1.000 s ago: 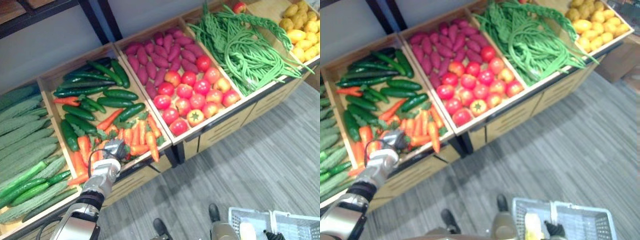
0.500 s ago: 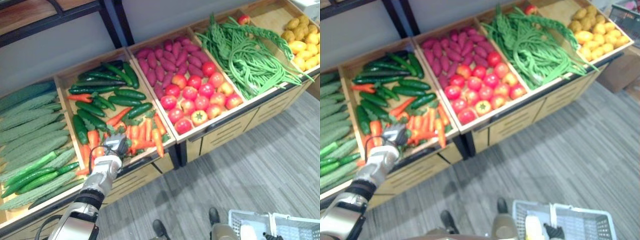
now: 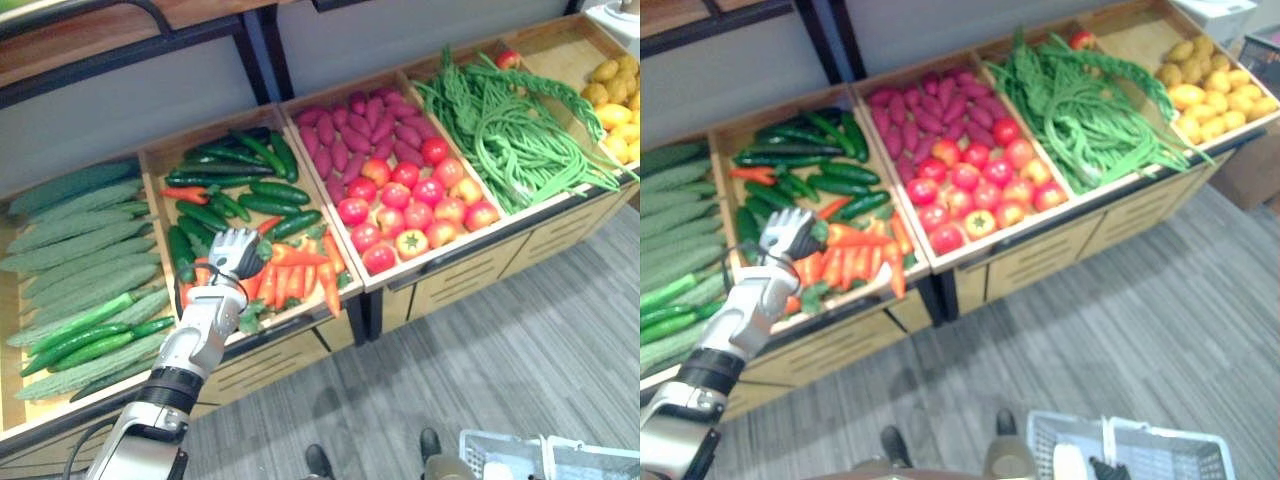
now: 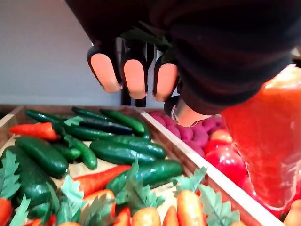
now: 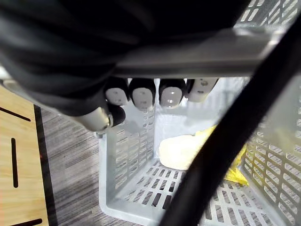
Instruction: Pick vegetable in the basket
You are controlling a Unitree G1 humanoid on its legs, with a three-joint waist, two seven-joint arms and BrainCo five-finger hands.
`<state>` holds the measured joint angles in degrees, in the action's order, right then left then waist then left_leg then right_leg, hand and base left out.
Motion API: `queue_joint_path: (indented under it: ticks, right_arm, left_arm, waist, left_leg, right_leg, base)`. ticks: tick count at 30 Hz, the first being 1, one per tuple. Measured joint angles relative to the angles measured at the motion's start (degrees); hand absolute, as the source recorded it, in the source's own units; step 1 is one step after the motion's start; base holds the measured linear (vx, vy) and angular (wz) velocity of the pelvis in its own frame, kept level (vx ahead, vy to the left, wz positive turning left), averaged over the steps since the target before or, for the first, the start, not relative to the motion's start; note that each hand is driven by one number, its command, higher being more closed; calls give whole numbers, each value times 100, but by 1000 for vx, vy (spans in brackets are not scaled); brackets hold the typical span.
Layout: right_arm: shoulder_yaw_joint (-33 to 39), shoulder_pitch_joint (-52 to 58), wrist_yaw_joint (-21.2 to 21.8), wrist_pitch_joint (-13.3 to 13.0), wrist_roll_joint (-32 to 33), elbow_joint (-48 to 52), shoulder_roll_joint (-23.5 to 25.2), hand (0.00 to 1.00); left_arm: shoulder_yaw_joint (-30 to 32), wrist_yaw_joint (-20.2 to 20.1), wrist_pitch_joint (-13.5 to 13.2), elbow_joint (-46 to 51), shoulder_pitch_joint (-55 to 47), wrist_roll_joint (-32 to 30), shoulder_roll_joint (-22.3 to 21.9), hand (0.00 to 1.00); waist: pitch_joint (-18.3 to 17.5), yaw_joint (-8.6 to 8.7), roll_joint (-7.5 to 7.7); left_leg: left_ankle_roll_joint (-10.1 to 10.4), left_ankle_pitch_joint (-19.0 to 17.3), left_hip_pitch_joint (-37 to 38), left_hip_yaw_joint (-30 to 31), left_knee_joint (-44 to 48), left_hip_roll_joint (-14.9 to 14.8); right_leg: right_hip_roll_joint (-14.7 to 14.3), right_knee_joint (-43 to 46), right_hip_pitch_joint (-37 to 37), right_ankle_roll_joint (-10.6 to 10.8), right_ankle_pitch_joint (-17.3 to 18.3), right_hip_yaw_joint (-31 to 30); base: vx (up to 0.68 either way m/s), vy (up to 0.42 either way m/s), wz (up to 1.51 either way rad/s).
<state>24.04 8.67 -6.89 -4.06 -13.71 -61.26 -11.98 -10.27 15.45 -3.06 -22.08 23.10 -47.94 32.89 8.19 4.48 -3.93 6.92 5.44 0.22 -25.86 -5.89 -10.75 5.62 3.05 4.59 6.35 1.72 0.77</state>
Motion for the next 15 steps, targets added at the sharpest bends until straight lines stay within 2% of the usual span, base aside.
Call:
queue_joint_path:
  ticks: [5,8,13,15]
  right_arm:
    - [235,-20,8,0,-158,24,-90,100]
    - [319,-113,49,0,-284,42,-304,100]
    - [404,-311,167,-4,-481,469,-706,100]
    - [169,-410,273,-20,-636,775,-958,100]
  left_arm:
    - [-3,2,-175,280,-45,-1,181,100]
    - [-79,0,-224,557,-59,-1,267,100]
    - [-358,-3,-492,1308,-99,3,394,100]
    - [-577,-16,-679,1512,-99,50,392,100]
  waist:
    - [-151,-1,83]
    - [-195,-3,140]
    - [-231,-23,178]
    - [-330,-10,178]
  left_leg:
    - [-16,12,5,-1,-3,21]
    - [-17,13,34,-57,-4,31]
    - [-7,6,180,-389,-6,24]
    - [7,-4,208,-668,-6,2]
  right_leg:
    - [22,20,5,2,-1,-8]
    - [21,50,21,17,-11,-127]
    - [-21,127,94,47,-35,-450]
    - [-78,127,219,51,-115,-693]
  base:
    - [0,0,0]
    - [8,12,-8]
    - [5,8,-30]
    - [-17,-6,-52]
